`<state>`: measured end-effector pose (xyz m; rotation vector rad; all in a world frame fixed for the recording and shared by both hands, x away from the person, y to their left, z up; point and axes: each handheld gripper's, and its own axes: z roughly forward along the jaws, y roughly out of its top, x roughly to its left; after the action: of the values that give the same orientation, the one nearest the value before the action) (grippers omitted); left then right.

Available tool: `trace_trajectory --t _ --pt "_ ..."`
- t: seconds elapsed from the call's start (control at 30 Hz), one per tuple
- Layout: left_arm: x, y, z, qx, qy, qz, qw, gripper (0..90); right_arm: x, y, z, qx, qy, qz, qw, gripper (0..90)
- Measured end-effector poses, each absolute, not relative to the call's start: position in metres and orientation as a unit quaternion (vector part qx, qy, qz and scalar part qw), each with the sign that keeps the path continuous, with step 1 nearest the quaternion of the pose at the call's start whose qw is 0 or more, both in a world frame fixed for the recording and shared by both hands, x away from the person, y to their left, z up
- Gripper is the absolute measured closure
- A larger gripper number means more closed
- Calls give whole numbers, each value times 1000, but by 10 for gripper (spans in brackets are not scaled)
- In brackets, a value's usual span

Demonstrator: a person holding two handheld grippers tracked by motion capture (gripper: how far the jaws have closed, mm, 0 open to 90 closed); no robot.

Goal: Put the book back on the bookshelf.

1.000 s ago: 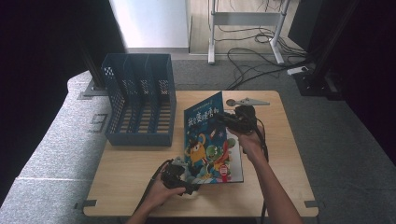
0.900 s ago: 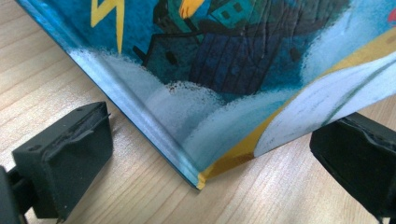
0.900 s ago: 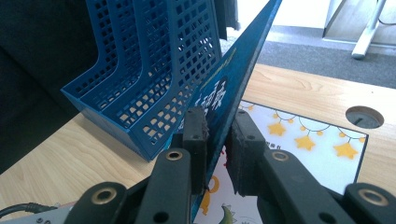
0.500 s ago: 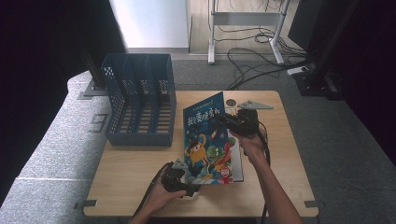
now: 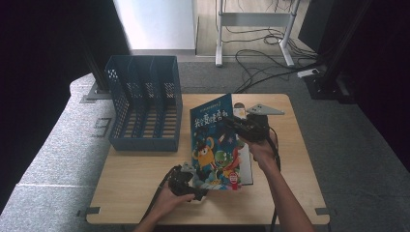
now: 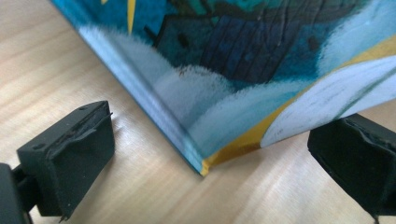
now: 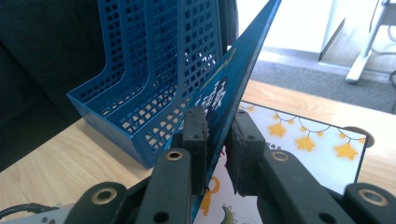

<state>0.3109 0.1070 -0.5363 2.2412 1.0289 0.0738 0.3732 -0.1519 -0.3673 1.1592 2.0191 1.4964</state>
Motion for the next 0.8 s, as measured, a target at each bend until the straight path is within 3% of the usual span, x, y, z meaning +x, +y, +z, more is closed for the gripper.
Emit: trace_trajectory --t 0.4,0.8 --pt "318 103 -535 864 391 36 315 0 373 -163 -366 422 711 537 170 786" --pt "329 97 -535 866 397 53 299 0 361 -166 -363 382 708 559 199 788"
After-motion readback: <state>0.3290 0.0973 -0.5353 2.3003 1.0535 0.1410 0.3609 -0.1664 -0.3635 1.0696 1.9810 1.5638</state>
